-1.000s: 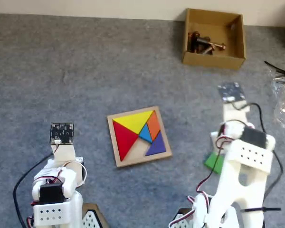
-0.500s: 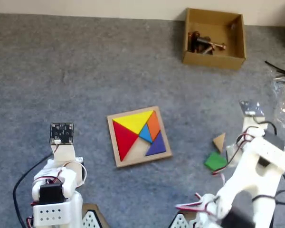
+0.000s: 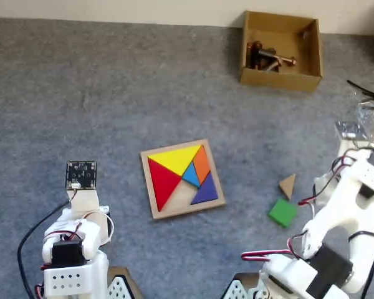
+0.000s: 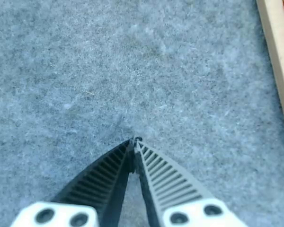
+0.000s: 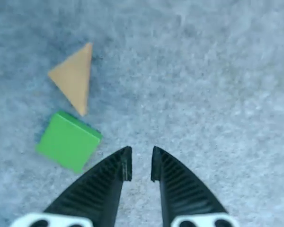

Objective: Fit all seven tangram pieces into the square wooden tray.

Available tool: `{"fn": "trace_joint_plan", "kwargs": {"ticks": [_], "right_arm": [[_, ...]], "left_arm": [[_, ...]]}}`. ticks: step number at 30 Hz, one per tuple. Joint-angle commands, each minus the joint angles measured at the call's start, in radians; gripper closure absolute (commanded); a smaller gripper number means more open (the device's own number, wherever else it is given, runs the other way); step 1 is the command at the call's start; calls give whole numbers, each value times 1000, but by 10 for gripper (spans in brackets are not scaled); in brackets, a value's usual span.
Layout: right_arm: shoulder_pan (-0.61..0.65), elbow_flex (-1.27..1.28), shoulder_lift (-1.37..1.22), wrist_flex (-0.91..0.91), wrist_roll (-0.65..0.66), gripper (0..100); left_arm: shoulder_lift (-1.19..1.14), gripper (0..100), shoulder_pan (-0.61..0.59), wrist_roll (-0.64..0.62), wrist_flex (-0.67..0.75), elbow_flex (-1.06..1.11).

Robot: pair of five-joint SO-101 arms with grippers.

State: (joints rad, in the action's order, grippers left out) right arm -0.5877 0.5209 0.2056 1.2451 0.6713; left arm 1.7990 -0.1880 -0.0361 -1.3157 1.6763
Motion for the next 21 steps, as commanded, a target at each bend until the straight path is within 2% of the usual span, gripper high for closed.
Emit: {"fn": "trace_joint_plan", "kwargs": {"ticks": [1, 11, 16, 21], "right_arm": [[79, -82, 10, 51, -69, 921], [282, -79, 12, 28, -158, 921], [305, -77, 10, -38, -172, 921], [354, -15, 12, -45, -319, 904]], "left_arm": [[-7, 995, -8, -2, -8, 21], [-7, 995, -8, -2, -8, 21], [-7, 995, -8, -2, -8, 21], [-7, 995, -8, -2, -8, 21]]}}
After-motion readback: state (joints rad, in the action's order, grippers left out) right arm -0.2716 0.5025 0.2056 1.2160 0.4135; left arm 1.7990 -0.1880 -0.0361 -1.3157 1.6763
